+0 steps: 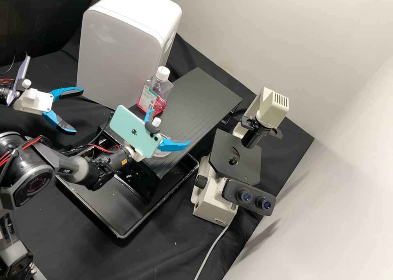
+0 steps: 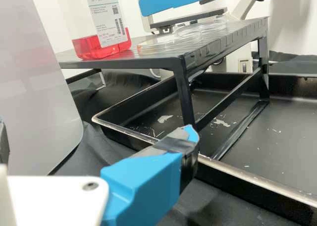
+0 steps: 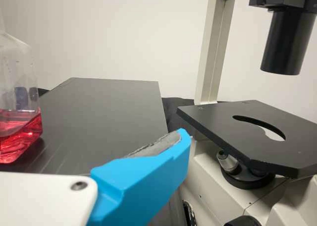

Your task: Place the lid on the petri dish

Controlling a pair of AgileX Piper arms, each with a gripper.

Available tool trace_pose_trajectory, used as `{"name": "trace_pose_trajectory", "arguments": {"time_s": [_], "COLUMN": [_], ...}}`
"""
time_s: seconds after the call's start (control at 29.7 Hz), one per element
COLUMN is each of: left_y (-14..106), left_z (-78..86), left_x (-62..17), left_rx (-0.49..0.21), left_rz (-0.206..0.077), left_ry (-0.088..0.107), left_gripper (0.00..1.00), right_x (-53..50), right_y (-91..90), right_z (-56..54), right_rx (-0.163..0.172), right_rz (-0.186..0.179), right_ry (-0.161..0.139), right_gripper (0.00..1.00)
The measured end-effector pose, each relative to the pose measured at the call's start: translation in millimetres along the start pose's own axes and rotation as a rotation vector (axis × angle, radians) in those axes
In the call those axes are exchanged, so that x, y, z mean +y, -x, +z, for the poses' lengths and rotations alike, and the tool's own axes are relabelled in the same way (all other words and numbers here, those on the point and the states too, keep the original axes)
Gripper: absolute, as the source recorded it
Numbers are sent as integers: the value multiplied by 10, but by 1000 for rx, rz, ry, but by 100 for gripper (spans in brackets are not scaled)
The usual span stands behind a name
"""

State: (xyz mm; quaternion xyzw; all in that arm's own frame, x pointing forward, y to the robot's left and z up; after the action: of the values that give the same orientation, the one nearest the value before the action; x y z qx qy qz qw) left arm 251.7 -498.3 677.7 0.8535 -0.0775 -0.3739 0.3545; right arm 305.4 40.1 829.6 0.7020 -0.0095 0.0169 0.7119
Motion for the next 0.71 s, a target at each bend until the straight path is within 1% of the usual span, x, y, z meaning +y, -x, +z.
{"name": "trace_pose_trajectory", "arguments": {"time_s": [0.71], "left_y": [-6], "left_z": [21], "left_x": [0], "left_rx": [-8], "left_rz": [0], "left_ry": [-1], "left_gripper": [100], "right_x": [0], "right_y": [0], "right_z": [0], "right_rx": [0], "right_rz": [0], "right_ry": [0], "right_gripper": [100]}}
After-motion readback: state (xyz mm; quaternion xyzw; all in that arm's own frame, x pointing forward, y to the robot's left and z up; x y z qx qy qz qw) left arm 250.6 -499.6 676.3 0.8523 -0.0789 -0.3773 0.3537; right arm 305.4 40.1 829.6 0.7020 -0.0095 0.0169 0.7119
